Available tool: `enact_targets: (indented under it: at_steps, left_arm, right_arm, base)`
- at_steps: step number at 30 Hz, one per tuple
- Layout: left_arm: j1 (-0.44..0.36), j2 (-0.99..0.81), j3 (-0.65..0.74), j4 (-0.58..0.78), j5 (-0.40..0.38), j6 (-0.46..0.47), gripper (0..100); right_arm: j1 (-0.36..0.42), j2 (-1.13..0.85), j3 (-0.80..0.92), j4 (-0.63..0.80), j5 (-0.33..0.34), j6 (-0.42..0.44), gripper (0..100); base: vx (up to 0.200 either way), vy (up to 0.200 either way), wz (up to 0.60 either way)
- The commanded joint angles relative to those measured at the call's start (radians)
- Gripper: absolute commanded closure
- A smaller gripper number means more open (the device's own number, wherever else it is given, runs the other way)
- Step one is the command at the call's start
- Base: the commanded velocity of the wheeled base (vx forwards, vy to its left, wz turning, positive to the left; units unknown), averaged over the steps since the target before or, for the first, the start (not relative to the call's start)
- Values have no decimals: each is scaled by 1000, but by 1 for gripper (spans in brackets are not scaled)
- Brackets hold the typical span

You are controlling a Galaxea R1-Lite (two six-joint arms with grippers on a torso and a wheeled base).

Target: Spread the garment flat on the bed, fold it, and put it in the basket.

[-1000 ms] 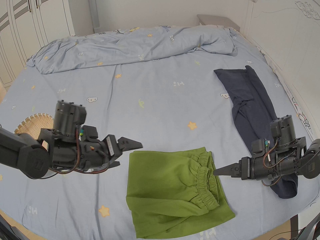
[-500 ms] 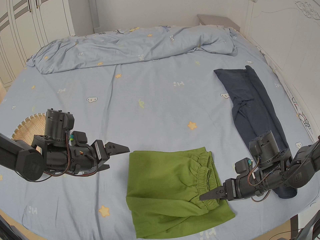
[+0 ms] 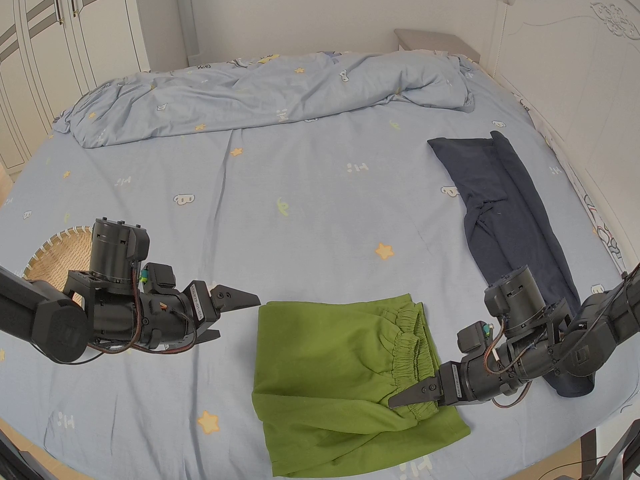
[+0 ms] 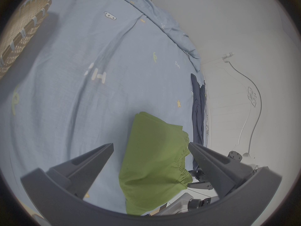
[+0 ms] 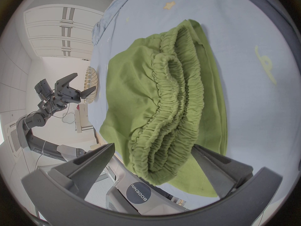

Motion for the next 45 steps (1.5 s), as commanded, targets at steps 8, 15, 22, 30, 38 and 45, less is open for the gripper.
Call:
enact_targets:
  at_steps: [8, 15, 22, 30, 38, 45]
  left_arm:
    - [3, -1, 2, -1, 0, -1, 0]
    - [3, -1, 9, 0, 0, -1, 0]
    - [-26, 28, 42, -3, -50, 16, 0]
    - [-69, 74, 71, -27, -144, 16, 0]
    - [-145, 184, 101, -131, -138, 13, 0]
    - [-177, 227, 109, -164, -138, 5, 0]
  right_arm:
    - [-13, 46, 1, -17, 0, 0, 100]
    - [-65, -34, 7, -14, 0, -3, 100]
    - [-103, -224, -2, 127, 0, 1, 100]
    - [-149, -200, 10, 132, 0, -5, 100]
    - [-148, -123, 33, 124, 1, -20, 100]
    - [-145, -109, 33, 124, 3, -26, 0]
  base:
    - [0, 0, 0]
    - [0, 0, 0]
    - [0, 0, 0]
    - [0, 0, 0]
    - [0, 0, 0]
    - [0, 0, 0]
